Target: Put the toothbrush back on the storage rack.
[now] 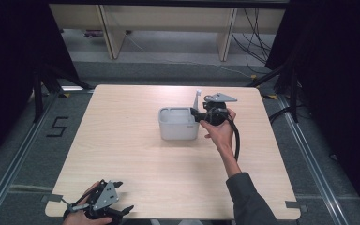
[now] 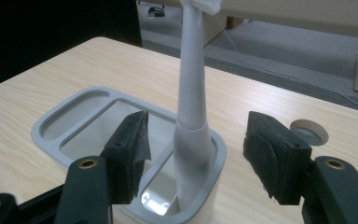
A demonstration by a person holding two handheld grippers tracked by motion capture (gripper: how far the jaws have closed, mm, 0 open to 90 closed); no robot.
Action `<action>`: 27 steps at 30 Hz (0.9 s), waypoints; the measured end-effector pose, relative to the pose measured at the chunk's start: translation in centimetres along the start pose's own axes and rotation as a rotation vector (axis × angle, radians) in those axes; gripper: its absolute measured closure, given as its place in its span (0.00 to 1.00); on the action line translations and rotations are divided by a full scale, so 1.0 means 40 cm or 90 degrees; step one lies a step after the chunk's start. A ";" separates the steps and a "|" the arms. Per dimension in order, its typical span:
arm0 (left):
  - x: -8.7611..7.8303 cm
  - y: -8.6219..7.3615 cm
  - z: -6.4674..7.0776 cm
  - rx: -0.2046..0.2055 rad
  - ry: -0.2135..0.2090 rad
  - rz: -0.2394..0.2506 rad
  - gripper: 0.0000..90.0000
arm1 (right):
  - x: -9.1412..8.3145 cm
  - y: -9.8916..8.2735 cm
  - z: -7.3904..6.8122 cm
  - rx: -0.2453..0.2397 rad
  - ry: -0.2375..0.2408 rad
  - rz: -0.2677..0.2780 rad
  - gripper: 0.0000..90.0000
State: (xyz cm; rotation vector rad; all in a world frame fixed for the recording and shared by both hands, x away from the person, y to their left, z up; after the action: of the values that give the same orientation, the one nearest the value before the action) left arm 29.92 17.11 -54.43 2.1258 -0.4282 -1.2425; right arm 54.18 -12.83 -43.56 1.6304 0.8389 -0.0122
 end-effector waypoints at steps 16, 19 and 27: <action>-0.001 -0.002 -0.002 0.009 0.000 -0.008 0.16 | -0.053 -0.023 -0.002 0.009 0.011 0.009 0.43; -0.002 -0.004 -0.004 0.014 0.005 -0.015 0.16 | -0.058 -0.027 -0.008 0.015 0.019 0.010 0.42; 0.000 0.004 0.001 0.001 0.001 0.009 0.16 | -0.082 -0.040 -0.017 0.032 0.038 0.006 0.42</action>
State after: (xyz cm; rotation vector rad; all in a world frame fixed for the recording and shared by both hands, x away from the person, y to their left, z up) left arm 29.89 16.98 -54.33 2.1219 -0.4439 -1.2317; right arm 50.63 -13.93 -43.29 1.6886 0.8816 0.0224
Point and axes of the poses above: each handheld gripper's, and its own axes: x roughly forward along the jaws, y roughly out of its top, z roughly to its right, the point moved 6 cm from there along x, roughly forward along the jaws, and after that the axes turned 14 degrees about x, right-handed, at the moved point
